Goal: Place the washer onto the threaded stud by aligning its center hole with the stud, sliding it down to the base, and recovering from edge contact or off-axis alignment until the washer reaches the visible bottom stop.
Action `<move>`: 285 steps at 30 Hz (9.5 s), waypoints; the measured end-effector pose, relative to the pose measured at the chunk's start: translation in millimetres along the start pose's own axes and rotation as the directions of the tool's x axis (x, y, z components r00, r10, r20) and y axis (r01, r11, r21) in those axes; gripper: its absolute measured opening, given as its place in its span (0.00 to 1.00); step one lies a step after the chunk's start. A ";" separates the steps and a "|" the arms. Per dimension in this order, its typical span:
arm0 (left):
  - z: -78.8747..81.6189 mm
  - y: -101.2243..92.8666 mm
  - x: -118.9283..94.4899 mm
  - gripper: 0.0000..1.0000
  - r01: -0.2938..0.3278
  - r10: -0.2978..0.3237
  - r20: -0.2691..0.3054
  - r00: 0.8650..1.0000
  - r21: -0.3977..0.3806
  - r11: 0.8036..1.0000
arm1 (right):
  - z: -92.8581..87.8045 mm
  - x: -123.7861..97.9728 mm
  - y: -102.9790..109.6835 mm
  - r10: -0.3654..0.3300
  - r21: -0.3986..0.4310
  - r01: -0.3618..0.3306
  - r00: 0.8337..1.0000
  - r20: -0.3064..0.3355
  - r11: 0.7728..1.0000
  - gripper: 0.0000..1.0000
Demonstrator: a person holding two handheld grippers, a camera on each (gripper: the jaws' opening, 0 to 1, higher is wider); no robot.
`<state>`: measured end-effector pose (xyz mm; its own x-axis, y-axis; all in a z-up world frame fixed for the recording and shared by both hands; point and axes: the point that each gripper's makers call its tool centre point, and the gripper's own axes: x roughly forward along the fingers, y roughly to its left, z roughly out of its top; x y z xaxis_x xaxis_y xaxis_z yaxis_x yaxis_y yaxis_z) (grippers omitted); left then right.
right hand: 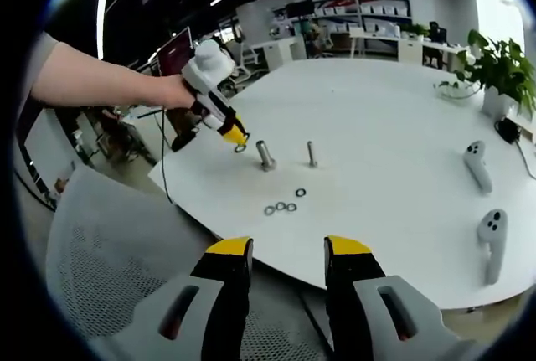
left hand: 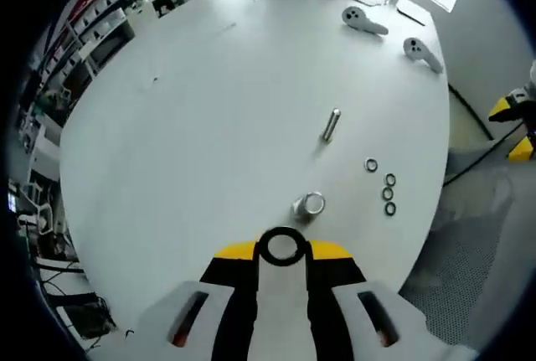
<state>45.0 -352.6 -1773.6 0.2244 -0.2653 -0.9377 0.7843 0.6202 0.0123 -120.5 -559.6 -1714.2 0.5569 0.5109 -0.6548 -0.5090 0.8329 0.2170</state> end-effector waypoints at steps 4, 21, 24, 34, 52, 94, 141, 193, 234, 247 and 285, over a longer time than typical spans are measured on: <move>9.3 -8.0 1.2 0.19 0.011 -0.011 0.000 1.000 0.035 0.999 | 0.0 0.0 0.3 0.001 -0.001 -0.001 1.000 0.000 1.000 0.36; 26.8 -18.8 4.2 0.19 0.033 -0.032 -0.014 0.999 0.090 0.995 | 1.0 0.1 -0.1 0.001 0.003 -0.001 1.000 0.007 1.000 0.36; 24.6 -19.4 5.4 0.19 0.036 -0.033 -0.033 0.999 0.110 0.993 | 1.3 -0.2 -0.5 -0.001 0.004 0.001 1.000 0.009 1.000 0.36; 22.6 -22.7 11.9 0.19 0.054 -0.045 -0.066 0.997 0.140 0.989 | 1.7 -0.3 -1.4 -0.004 0.009 0.004 1.000 0.013 1.000 0.36; 17.8 -27.8 25.7 0.19 0.061 -0.042 -0.112 0.993 0.176 0.983 | 3.0 -1.8 -4.6 -0.019 0.022 0.019 0.999 0.025 1.000 0.36; 2.7 -21.2 48.7 0.29 -0.006 0.017 -0.080 0.997 0.135 0.991 | -3.0 -0.5 -4.2 -0.024 0.006 0.024 1.000 -0.011 1.000 0.36; -81.0 71.1 53.2 0.30 -0.079 0.052 -0.122 0.991 -0.223 0.972 | -6.5 1.4 -4.6 -0.021 0.009 0.022 0.999 -0.037 1.000 0.35; -172.7 12.1 19.1 0.35 -0.074 0.007 -0.262 0.965 -0.249 0.966 | -3.3 0.6 -1.3 -0.008 -0.003 0.008 1.000 -0.020 1.000 0.35; -156.6 -6.9 12.0 0.19 -0.032 -0.027 -0.223 0.975 -0.257 0.966 | -2.0 0.3 -1.3 -0.009 0.001 0.009 1.000 -0.012 1.000 0.35; -75.7 -6.7 3.7 0.19 -0.008 -0.002 -0.127 0.992 -0.081 0.997 | -0.6 -0.3 -0.8 -0.005 0.001 0.005 1.000 -0.003 1.000 0.35; 18.2 -25.4 28.3 0.19 0.046 -0.032 -0.123 0.992 0.110 0.993 | 1.9 -0.2 -2.6 -0.006 0.011 0.006 1.000 0.013 1.000 0.34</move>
<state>42.0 -389.3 -1794.1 0.1262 -0.1925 -0.9731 0.8527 0.5223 0.0073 -118.1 -561.5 -1713.3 0.5685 0.5083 -0.6469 -0.4982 0.8385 0.2210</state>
